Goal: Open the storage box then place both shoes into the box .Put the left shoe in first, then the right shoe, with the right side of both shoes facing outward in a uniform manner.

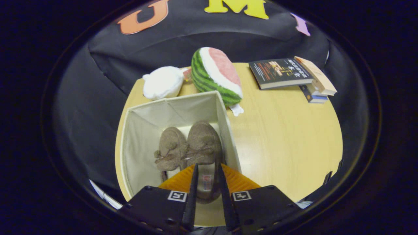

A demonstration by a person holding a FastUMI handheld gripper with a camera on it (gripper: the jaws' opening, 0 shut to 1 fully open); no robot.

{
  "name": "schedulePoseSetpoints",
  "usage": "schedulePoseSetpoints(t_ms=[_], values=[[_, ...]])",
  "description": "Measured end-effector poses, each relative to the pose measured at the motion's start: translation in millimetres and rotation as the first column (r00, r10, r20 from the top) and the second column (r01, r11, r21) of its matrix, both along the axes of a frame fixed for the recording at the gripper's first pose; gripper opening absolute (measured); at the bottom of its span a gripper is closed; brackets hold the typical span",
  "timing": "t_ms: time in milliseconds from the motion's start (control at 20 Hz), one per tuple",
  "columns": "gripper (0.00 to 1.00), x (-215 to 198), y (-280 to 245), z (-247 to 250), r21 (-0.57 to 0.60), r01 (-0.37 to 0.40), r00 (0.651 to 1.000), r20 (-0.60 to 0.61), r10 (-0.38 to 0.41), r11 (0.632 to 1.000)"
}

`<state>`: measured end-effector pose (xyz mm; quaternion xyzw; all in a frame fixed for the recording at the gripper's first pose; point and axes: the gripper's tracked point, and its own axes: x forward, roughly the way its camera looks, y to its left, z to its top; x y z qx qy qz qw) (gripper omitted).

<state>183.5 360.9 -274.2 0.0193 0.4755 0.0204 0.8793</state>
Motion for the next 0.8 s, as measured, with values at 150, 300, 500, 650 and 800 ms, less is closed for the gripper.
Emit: schedulePoseSetpoints(t_ms=[150,300,500,650,800], values=[[0.55,-11,0,8,-0.014,-0.024,1.0,0.011,0.025,1.0],[0.72,-21,2,14,-0.003,-0.06,0.998,0.01,0.06,0.998],[0.91,-35,-8,35,-0.029,-0.078,0.995,0.066,0.079,0.997],[0.97,-47,-21,65,-0.06,-0.089,0.981,0.168,0.098,0.994],[0.98,-66,-37,102,-0.032,-0.096,0.96,0.261,0.101,0.995]])
